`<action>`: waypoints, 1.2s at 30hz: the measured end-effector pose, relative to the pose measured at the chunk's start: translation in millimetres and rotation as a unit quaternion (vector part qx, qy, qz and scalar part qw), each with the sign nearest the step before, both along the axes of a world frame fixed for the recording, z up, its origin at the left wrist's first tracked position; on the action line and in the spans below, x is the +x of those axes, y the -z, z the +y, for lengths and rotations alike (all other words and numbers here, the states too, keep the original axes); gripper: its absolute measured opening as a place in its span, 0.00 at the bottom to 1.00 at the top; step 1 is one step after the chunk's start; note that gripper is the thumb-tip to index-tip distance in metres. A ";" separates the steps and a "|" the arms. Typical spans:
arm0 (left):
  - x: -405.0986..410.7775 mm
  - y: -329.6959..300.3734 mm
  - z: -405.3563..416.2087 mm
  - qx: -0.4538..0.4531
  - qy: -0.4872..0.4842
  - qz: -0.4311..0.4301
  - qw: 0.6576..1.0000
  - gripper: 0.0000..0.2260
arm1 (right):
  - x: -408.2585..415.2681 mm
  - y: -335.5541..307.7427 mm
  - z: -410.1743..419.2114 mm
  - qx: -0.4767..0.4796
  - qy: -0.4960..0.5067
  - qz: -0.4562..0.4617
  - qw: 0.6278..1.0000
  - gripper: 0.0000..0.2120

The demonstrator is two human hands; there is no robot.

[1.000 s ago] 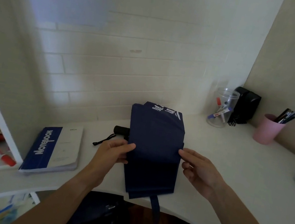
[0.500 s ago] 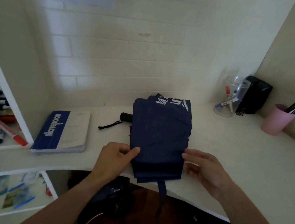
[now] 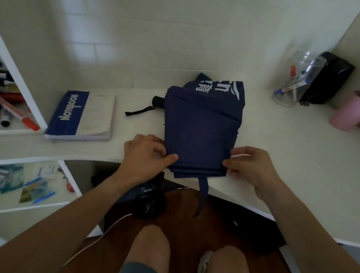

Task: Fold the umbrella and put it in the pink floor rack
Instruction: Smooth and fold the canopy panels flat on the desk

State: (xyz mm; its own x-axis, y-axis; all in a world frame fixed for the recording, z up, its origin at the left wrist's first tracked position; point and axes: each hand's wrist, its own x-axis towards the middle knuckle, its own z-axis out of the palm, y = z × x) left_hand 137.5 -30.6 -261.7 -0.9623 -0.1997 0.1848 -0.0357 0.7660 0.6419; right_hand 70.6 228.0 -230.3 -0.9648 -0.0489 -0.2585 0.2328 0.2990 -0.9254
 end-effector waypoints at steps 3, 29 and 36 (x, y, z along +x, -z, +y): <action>1.1 3.6 1.2 -0.024 0.000 -0.003 1.000 0.15 | 0.6 -2.6 -6.0 0.151 0.026 0.135 0.979 0.16; -20.0 23.2 -6.5 -0.316 0.201 -0.004 0.927 0.27 | -25.5 37.8 21.4 0.484 -0.386 0.295 0.728 0.33; -14.7 21.6 -10.3 -0.319 0.192 -0.008 0.928 0.26 | -25.6 -7.9 17.8 0.292 -0.253 0.242 0.890 0.23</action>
State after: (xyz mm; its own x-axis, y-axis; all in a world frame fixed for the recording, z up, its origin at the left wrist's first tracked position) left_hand 122.8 -40.9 -283.3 -0.9438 0.3027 0.1326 0.3120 0.9485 0.0551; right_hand 45.0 245.8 -222.4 -0.8622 -0.5032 0.0577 -0.4528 0.7146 -0.5332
